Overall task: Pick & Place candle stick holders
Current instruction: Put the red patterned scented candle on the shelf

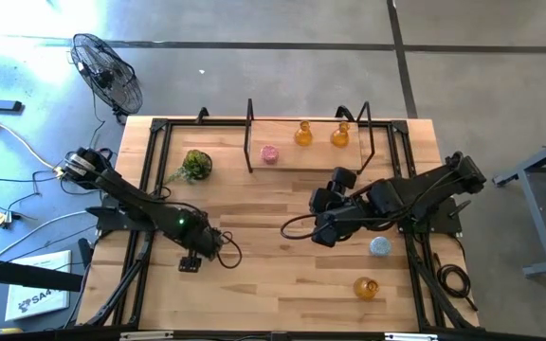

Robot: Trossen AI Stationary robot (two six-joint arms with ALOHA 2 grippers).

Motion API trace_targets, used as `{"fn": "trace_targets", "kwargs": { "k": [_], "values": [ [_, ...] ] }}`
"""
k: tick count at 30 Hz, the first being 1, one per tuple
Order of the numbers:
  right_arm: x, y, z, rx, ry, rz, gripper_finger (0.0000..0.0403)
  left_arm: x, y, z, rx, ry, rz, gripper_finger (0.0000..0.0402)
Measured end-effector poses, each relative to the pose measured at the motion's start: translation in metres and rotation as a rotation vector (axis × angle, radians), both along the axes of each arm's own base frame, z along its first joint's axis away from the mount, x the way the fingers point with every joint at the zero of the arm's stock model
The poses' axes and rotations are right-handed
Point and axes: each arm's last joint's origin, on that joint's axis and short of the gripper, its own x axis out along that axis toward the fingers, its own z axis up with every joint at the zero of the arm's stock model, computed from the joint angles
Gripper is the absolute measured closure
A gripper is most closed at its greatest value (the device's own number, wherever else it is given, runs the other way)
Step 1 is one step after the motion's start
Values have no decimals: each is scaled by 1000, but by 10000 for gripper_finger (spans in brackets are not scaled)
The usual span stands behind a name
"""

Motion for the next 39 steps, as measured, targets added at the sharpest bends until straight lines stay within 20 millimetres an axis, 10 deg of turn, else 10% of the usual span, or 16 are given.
{"fn": "trace_targets", "kwargs": {
  "k": [39],
  "values": [
    [0,0,0,12,1,-2,192,-9,6,-35,-12,-81,80,16]
  ]
}}
